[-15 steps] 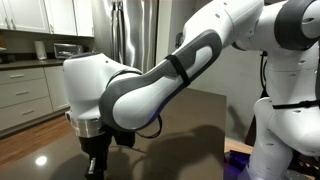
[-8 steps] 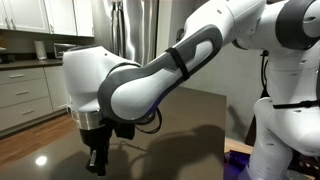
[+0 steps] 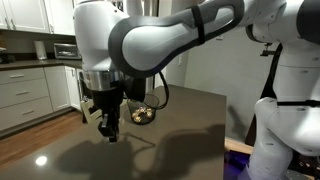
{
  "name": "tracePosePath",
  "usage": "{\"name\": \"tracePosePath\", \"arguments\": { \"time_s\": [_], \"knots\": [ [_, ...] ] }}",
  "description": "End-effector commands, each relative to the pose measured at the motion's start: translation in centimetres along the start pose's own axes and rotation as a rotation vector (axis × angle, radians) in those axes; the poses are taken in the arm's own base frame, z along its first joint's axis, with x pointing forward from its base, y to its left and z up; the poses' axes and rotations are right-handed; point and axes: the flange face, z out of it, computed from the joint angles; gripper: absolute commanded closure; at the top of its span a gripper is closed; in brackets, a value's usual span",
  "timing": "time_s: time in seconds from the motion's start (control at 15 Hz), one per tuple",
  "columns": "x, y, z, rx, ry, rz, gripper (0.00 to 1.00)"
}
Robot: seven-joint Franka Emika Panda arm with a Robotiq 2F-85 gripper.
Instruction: Put the green object in the bowl
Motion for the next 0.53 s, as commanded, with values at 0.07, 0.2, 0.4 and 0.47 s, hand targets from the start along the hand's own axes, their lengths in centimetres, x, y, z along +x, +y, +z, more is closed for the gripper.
{"name": "tracePosePath", "arguments": {
  "time_s": [0.07,0.2,0.4,0.47],
  "knots": [
    [-2.8,5.8,-4.7,-0.043,0.024,0.11,0.88],
    [-3.4,9.0,-5.8,-0.065,0.047,0.179,0.87],
    [-3.4,13.8,-5.8,-0.105,0.074,0.262,0.88],
    [-3.5,14.9,-5.6,-0.121,0.072,0.284,0.88]
  ]
}}
